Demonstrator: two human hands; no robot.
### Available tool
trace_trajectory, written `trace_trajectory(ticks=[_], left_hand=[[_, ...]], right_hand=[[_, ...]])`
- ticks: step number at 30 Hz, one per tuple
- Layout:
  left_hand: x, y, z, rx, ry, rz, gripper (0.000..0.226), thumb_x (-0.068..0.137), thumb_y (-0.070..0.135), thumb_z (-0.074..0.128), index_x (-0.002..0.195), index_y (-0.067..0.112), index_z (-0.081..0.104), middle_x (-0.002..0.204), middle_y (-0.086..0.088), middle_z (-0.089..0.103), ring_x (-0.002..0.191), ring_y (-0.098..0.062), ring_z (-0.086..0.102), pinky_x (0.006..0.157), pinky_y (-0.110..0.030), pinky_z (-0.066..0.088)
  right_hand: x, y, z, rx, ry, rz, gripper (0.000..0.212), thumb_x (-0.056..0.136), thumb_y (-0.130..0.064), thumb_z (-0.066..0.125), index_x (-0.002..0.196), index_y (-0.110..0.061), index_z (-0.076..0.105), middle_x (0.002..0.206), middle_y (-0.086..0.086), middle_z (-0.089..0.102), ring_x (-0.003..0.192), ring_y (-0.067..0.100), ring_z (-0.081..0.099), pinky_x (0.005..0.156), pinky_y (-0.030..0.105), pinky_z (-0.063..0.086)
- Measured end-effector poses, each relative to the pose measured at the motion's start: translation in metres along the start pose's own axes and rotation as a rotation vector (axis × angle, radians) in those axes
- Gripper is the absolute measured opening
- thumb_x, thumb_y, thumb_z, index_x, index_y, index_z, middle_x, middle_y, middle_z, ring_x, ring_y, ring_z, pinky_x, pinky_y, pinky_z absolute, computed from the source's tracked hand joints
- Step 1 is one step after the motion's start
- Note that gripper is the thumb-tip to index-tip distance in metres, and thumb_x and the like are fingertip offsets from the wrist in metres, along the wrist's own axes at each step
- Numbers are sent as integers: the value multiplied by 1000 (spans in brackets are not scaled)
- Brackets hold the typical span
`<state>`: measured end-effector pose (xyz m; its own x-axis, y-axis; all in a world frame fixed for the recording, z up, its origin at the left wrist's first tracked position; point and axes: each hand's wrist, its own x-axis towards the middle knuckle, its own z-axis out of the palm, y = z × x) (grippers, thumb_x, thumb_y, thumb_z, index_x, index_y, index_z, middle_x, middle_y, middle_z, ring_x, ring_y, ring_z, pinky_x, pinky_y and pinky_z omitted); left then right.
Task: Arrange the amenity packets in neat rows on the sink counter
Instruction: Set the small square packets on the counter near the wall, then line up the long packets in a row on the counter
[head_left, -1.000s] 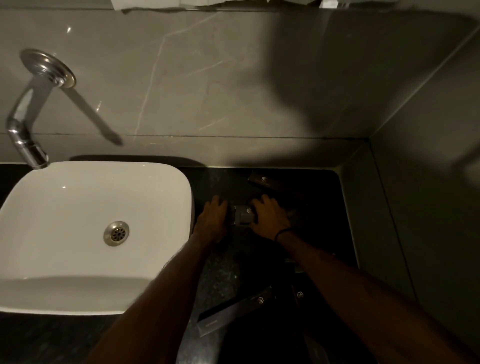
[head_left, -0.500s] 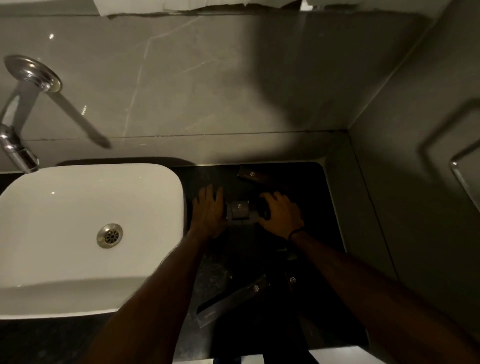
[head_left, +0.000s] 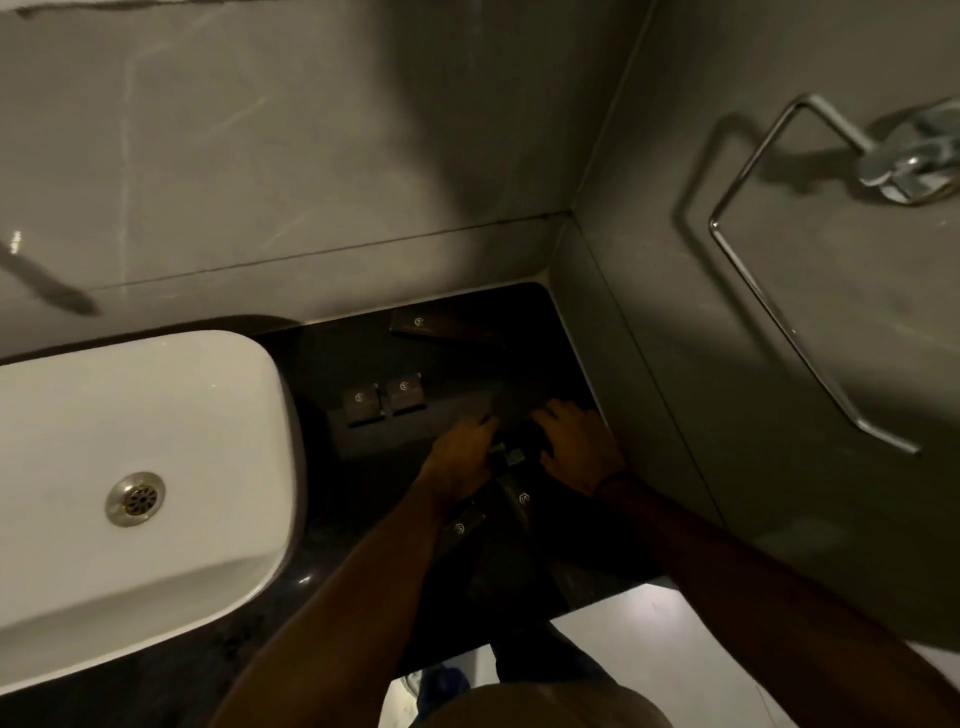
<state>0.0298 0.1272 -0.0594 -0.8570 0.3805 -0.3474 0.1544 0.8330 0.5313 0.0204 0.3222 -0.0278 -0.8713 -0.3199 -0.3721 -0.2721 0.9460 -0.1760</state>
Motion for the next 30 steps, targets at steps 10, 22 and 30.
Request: trace_trajectory(ticks=[10,22,30], left_hand=[[18,-1,4,63,67,-43,47,86,25,67,130,14,54,139,-12,49,127,-29,46,109,-41,37],[89,-13,-29,-313,333,-204,42,81,5,65,122,1,55,125,-22,57,114,-36,56,95,-34,45],[98,-21,-23,-385,293,-266,70,84,26,63,145,8,33,138,-20,50,124,-34,51,105,-46,45]], right_hand=[[19,-21,10,167,12,-82,42,80,-20,67,122,-16,58,115,16,70,108,38,64,99,46,46],[97,16,-16,580,274,228,21,81,-28,71,102,-22,71,101,10,72,94,30,67,81,43,59],[115,15,-6,541,198,276,34,72,-37,76,105,-29,68,115,8,62,105,32,61,89,47,54]])
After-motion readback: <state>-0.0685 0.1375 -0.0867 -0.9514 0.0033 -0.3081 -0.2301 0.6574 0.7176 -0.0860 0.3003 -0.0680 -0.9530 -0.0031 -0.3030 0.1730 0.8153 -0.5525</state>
